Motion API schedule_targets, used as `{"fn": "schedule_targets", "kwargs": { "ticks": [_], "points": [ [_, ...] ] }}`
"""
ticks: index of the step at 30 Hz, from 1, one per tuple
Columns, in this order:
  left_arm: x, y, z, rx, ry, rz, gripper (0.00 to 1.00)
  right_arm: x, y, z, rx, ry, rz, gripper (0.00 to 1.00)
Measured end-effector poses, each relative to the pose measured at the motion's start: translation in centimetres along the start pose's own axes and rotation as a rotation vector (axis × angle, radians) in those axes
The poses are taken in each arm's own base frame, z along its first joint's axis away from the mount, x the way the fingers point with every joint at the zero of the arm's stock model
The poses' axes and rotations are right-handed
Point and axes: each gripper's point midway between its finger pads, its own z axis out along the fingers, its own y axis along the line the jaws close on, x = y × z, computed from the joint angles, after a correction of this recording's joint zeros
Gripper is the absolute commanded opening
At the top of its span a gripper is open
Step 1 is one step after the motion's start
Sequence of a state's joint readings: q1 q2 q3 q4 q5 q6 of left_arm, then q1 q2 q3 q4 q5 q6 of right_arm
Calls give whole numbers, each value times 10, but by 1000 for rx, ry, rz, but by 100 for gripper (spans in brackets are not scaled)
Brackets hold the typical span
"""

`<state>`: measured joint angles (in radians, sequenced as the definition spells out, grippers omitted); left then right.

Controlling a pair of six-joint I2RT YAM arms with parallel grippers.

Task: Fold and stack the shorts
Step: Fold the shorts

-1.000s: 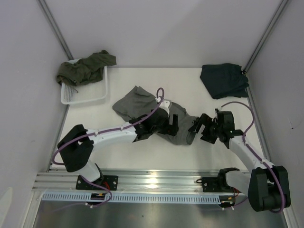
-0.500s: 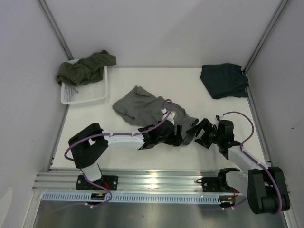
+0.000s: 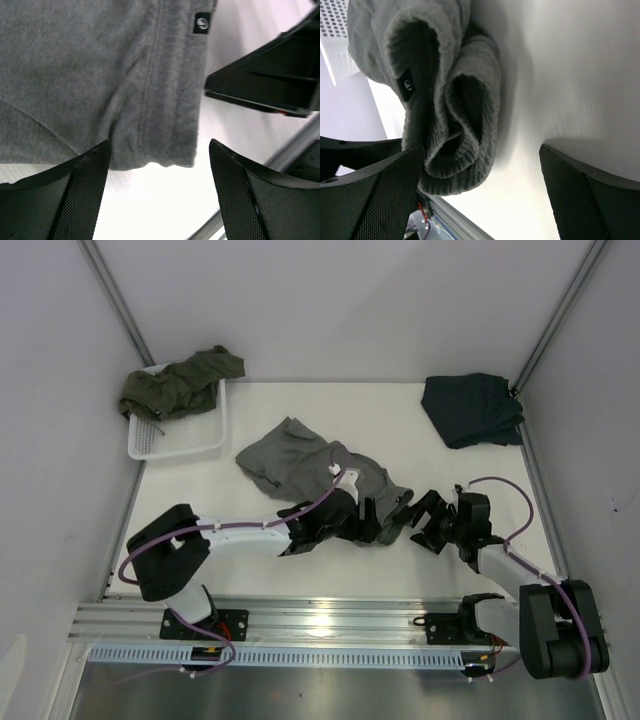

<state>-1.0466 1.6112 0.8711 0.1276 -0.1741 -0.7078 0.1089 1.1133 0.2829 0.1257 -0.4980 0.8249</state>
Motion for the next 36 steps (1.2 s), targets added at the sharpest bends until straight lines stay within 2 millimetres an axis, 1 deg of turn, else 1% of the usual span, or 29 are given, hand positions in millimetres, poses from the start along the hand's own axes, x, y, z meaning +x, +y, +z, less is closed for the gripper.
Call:
{"fn": "schedule_targets", "kwargs": {
  "ticks": [1,2,6,7,8,10,13,15,16,17,19,20,22,24,27,29,32,36],
  "points": [
    [-1,-2,-1,10,-2,-1,82,1,0,1,-2,3,4,100],
    [-4,-5,-4,21,-5,-3,79,2,2,1,-10,3,1,99],
    [-18,-14,-17,71,-26,-14,72,8,9,4,-47,5,-7,100],
    [-24,-12,-21,81,-35,-21,69,9,11,4,-58,4,-8,99],
    [-29,-9,-24,85,-45,-30,67,10,13,4,-65,3,-8,99],
    [-42,5,-28,69,-69,-47,64,12,16,4,-81,-3,-9,100],
    [-48,25,-25,34,-76,-62,58,11,24,3,-110,-22,-11,100],
    [-45,30,-22,28,-63,-62,53,10,28,1,-124,-42,-11,99],
    [-41,30,-18,35,-48,-59,47,10,32,-1,-135,-53,-14,99],
    [-36,29,-14,43,-33,-56,45,9,35,-3,-144,-67,-17,99],
    [-21,30,-6,50,14,-47,40,7,40,-6,-160,-95,-24,99],
    [-13,31,-1,50,39,-41,40,6,43,-6,-167,-102,-27,99],
    [1,30,8,49,85,-23,36,7,41,-2,-153,-94,-21,100],
    [11,22,14,58,114,-2,35,10,35,3,-125,-72,-9,99],
    [18,7,17,83,128,26,35,19,21,17,-60,-19,28,99],
    [21,2,18,91,132,35,35,20,26,22,-66,-7,25,100],
    [27,4,20,82,144,39,34,25,32,30,-80,5,9,99],
    [31,9,22,60,149,42,34,25,33,29,-76,-5,5,99]
  ]
}}
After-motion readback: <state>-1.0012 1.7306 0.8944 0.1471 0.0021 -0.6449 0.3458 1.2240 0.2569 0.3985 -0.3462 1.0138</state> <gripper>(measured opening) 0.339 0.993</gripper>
